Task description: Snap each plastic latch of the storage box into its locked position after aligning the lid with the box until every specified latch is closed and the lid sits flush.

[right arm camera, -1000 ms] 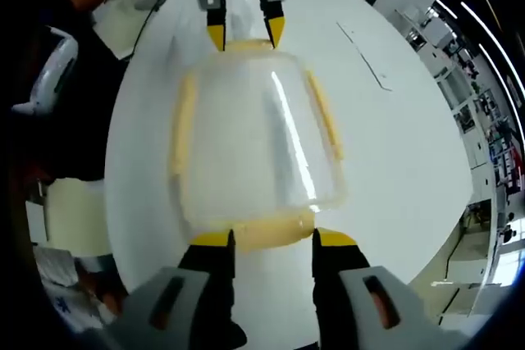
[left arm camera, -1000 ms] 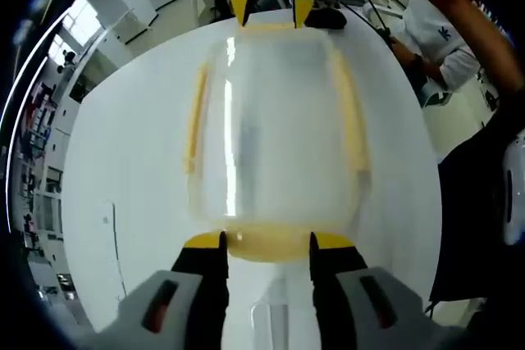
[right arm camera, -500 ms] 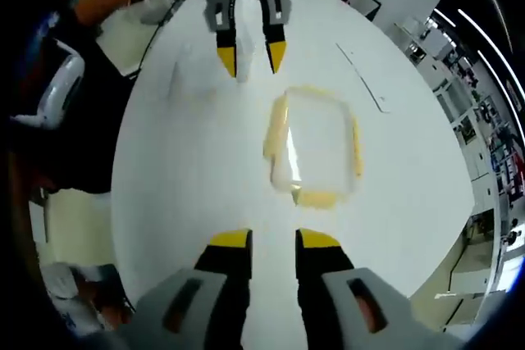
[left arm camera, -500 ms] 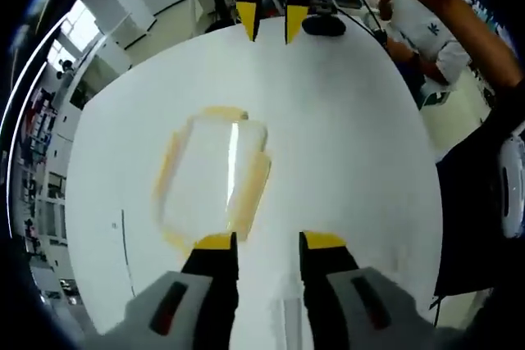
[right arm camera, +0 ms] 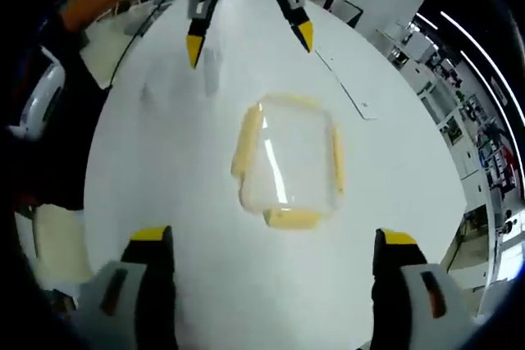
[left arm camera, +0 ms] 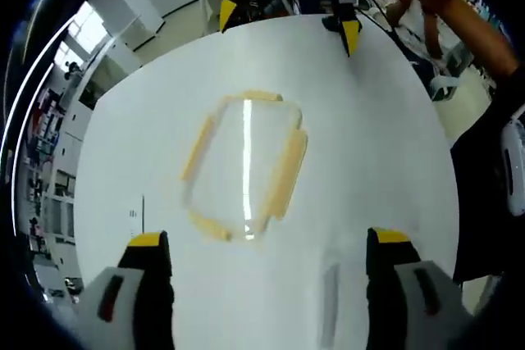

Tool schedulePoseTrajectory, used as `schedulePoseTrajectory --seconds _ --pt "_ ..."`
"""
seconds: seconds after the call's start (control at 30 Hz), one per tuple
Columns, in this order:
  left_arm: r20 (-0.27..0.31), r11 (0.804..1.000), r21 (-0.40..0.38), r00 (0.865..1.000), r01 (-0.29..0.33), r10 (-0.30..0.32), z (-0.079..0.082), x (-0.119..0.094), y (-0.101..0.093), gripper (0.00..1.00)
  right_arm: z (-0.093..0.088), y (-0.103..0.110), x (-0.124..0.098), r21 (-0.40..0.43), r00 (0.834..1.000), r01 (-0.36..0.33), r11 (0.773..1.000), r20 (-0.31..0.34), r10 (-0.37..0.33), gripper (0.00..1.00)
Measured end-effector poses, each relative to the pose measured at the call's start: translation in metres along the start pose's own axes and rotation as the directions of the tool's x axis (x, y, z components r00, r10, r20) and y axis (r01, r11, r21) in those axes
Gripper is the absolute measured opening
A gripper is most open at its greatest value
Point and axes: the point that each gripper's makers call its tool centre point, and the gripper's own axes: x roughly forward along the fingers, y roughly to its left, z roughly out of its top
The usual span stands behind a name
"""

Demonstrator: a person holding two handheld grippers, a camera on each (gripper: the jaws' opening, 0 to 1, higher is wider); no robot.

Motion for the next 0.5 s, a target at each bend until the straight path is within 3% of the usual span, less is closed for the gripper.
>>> schedulePoseTrajectory --seconds 0.13,0.2,0.27,0.33,0.37,0.43,0.5 --pt "0.020 1.000 -0.006 1.000 0.005 -0.005 0.001 -0.001 0.002 1.00 -0.008 -0.004 0.000 -0.036 0.998 0.043 0.998 -0.049 -0.044 1.00" --pt "0.027 1.000 -0.004 1.000 0.003 -0.003 0.001 -0.002 0.002 1.00 -0.017 0.010 0.003 -0.007 0.996 -0.008 1.000 -0.088 0.007 1.00" --pt "0.028 1.000 -0.003 1.000 0.008 -0.008 0.000 -0.001 0.002 1.00 -0.018 0.010 0.006 -0.032 0.996 -0.008 0.999 -0.090 0.005 0.99" --pt "0.019 1.000 0.009 1.000 0.008 -0.009 -0.003 0.000 0.002 1.00 -0.020 0.013 0.007 0.012 0.994 -0.026 1.000 -0.104 0.027 0.94" --pt "0.013 1.000 0.020 1.000 0.005 -0.006 -0.005 0.001 0.005 1.00 -0.015 0.007 0.008 0.006 0.997 -0.005 1.000 -0.081 0.005 0.93" --pt "0.008 0.999 0.032 1.000 0.007 -0.008 -0.006 0.001 0.007 1.00 -0.012 -0.006 0.006 -0.025 0.997 0.033 0.999 -0.074 -0.035 0.86" --pt "0.006 0.999 0.034 1.000 0.011 -0.011 -0.005 0.000 0.011 1.00 -0.010 -0.008 0.005 -0.021 0.997 0.029 0.999 -0.067 -0.031 0.69"
